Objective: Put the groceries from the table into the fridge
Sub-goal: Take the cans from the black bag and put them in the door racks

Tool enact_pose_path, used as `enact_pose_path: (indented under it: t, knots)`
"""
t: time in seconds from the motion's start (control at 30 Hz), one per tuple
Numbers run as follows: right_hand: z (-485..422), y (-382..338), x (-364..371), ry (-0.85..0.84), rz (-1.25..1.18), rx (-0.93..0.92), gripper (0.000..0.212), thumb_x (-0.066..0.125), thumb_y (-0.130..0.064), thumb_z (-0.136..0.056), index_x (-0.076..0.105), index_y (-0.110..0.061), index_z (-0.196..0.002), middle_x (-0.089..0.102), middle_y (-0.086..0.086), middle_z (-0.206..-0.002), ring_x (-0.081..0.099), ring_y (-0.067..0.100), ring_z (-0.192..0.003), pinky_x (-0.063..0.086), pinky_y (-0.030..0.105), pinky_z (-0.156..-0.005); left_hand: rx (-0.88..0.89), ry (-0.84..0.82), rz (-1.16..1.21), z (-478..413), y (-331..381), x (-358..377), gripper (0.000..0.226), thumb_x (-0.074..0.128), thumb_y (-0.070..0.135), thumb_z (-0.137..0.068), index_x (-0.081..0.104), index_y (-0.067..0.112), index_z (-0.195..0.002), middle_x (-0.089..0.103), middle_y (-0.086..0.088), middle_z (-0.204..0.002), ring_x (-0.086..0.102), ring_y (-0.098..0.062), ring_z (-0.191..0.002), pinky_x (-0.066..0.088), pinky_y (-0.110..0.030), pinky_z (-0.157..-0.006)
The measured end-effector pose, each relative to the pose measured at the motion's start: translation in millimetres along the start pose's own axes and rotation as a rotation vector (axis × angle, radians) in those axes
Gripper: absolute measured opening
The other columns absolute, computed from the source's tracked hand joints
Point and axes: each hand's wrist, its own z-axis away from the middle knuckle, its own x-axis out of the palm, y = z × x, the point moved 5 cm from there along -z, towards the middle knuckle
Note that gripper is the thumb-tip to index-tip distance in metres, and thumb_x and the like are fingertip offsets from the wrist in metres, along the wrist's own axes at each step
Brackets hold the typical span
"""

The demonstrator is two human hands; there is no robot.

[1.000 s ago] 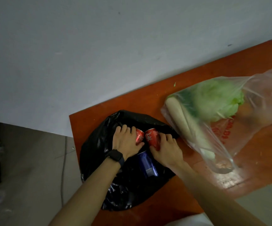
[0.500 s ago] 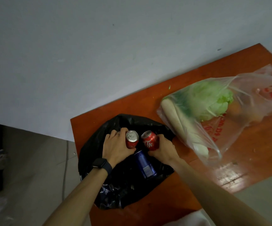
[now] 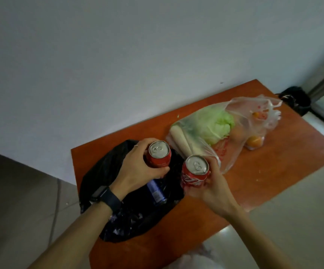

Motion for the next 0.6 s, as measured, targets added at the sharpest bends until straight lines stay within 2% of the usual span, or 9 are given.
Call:
enact_pose_path:
  t: [0.1, 0.2, 0.37, 0.43, 0.5, 0.6]
  knots:
    - [31, -14, -48, 0.06, -0.052, -0.009, 0.09, 0.09, 0.001, -0.065, 0.043, -0.034, -0.133, 0.062, -0.026, -0.115, 0.063, 0.002, -0.109, 0.057, 0.026, -0.085, 0.121, -0.062, 0.045, -4, 50, 22, 0.075, 0.094, 0.032, -0.059, 0.054, 0.039, -0.122, 0.061, 0.014, -0.119, 0.06, -0.002, -0.109, 0.052, -0.032, -0.095]
    - [65, -23, -102, 0.187, -0.043, -0.034, 0.085, 0.091, -0.002, -0.063, 0.047, -0.036, -0.128, 0.062, -0.024, -0.114, 0.063, 0.008, -0.11, 0.058, 0.029, -0.085, 0.24, -0.162, 0.094, -10, 106, 59, 0.076, 0.094, 0.033, -0.06, 0.054, 0.038, -0.124, 0.061, 0.013, -0.121, 0.06, -0.006, -0.112, 0.054, -0.035, -0.094]
    - [145, -19, -208, 0.508, -0.046, -0.049, 0.085, 0.093, -0.006, -0.061, 0.049, -0.038, -0.126, 0.063, -0.016, -0.116, 0.064, 0.003, -0.105, 0.057, 0.02, -0.075, 0.448, -0.353, 0.125, -7, 217, 158, 0.077, 0.093, 0.032, -0.061, 0.049, 0.048, -0.123, 0.06, 0.021, -0.121, 0.056, 0.006, -0.111, 0.053, -0.017, -0.085]
    - [187, -12, -252, 0.634, -0.036, -0.056, 0.085, 0.093, -0.008, -0.06, 0.048, -0.044, -0.121, 0.063, -0.02, -0.113, 0.062, -0.002, -0.103, 0.056, 0.017, -0.072, 0.512, -0.454, 0.158, 2, 262, 209, 0.077, 0.093, 0.031, -0.063, 0.049, 0.046, -0.125, 0.06, 0.021, -0.121, 0.057, 0.007, -0.11, 0.053, -0.015, -0.084]
    - [233, -5, -298, 0.761, -0.012, -0.061, 0.086, 0.096, -0.016, -0.058, 0.045, -0.048, -0.12, 0.061, -0.027, -0.111, 0.06, -0.008, -0.103, 0.054, 0.013, -0.071, 0.582, -0.553, 0.178, 20, 310, 264, 0.076, 0.091, 0.029, -0.066, 0.048, 0.043, -0.126, 0.059, 0.023, -0.119, 0.055, 0.01, -0.11, 0.052, -0.014, -0.084]
    - [306, 7, -369, 0.94, 0.034, -0.067, 0.09, 0.094, -0.038, -0.048, 0.044, -0.053, -0.121, 0.058, -0.036, -0.112, 0.058, -0.006, -0.106, 0.056, 0.017, -0.073, 0.659, -0.661, 0.227, 52, 384, 346, 0.073, 0.09, 0.026, -0.068, 0.049, 0.037, -0.126, 0.058, 0.023, -0.117, 0.053, 0.014, -0.107, 0.05, -0.01, -0.083]
